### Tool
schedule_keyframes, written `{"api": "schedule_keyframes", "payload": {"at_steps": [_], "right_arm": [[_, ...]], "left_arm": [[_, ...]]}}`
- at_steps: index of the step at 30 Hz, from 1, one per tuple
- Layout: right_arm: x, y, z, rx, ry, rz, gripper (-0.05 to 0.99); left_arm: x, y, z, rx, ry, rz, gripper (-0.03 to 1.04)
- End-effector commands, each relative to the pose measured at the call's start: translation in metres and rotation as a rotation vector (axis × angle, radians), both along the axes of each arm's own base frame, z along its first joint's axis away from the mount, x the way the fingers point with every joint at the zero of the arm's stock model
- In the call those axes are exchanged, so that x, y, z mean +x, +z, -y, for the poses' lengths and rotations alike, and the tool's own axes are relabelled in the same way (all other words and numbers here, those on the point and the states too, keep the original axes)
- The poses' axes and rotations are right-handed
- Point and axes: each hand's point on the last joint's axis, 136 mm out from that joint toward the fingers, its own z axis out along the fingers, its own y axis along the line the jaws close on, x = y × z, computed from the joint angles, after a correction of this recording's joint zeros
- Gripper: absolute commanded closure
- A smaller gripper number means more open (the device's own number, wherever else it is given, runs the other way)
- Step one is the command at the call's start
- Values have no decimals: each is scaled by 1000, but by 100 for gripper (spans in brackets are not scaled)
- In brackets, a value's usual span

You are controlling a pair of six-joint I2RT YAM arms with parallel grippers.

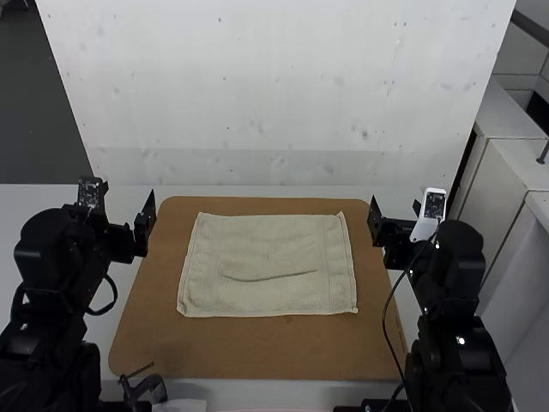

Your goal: Fold the towel.

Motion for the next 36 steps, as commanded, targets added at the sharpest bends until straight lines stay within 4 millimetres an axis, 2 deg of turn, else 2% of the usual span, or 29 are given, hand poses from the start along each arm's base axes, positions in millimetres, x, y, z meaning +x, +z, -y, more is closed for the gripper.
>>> {"api": "schedule_keyframes", "payload": {"at_steps": [1,13,16,18,19,21,24,27,29,31,33,36], "right_arm": [[1,-4,12,-19,-69,-3,-2],[1,-4,13,-21,-76,-6,-2],[1,-4,14,-20,-83,-3,-3],[1,-2,12,-34,-72,5,-3],[1,-2,11,-35,-68,9,-3],[1,6,8,-33,-57,41,-3],[1,17,8,-29,-57,85,-3],[2,31,6,-25,-50,141,-3],[2,48,0,-18,-16,147,-3],[6,60,-8,-19,30,92,-3],[12,61,-12,-19,53,3,-3],[26,47,-11,-23,46,-127,-3]], "left_arm": [[1,-4,0,18,-3,12,4],[1,-5,0,15,-1,10,4],[1,-4,-9,35,55,16,4],[1,5,-10,35,60,41,4],[0,17,-10,33,54,62,4],[-4,36,-9,30,53,82,4],[-5,55,-7,29,47,85,5],[2,69,-4,32,37,47,4],[10,68,0,29,24,-11,4],[18,59,11,38,-12,-88,4],[24,53,18,45,-29,-139,4],[36,45,22,48,-19,-223,4]]}}
